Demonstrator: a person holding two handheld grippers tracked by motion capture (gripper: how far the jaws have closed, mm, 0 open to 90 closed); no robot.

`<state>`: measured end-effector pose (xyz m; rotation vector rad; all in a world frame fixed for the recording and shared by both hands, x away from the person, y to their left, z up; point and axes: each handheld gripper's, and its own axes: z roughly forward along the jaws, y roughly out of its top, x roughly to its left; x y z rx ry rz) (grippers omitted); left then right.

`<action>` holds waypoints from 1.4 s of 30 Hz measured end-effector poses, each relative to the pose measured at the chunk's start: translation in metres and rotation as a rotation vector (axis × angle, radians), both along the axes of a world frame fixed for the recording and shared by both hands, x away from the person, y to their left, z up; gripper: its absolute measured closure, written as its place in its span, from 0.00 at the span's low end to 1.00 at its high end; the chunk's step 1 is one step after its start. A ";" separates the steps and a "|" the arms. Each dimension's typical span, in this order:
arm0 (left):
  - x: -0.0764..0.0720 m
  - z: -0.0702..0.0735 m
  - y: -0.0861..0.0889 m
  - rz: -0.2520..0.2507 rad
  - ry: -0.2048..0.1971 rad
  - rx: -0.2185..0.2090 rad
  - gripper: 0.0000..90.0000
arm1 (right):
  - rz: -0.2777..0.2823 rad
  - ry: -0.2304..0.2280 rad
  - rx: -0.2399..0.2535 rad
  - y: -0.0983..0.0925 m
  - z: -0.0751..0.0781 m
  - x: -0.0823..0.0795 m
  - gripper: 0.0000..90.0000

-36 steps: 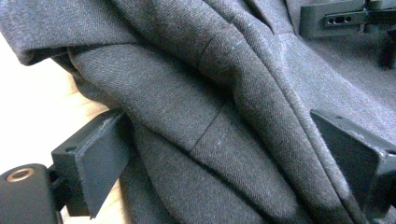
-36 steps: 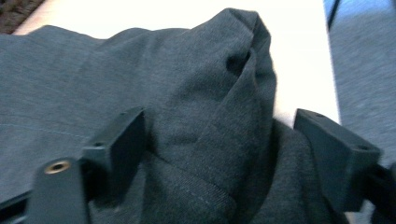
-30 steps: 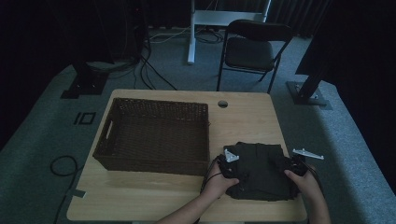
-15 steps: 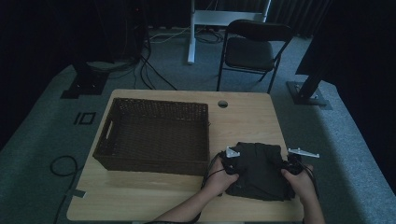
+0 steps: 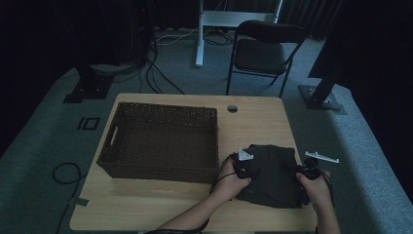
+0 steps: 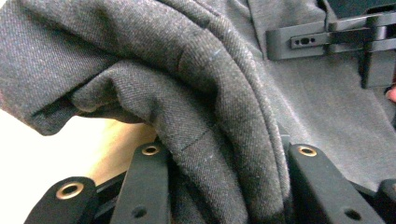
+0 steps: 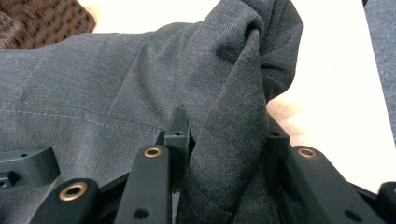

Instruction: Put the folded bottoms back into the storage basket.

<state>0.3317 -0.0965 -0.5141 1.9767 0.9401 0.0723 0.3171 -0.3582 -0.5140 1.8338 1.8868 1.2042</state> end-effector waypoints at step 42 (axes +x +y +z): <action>0.014 0.157 0.053 -0.026 -0.191 -0.089 0.73 | 0.037 -0.263 0.100 0.038 0.144 0.013 0.72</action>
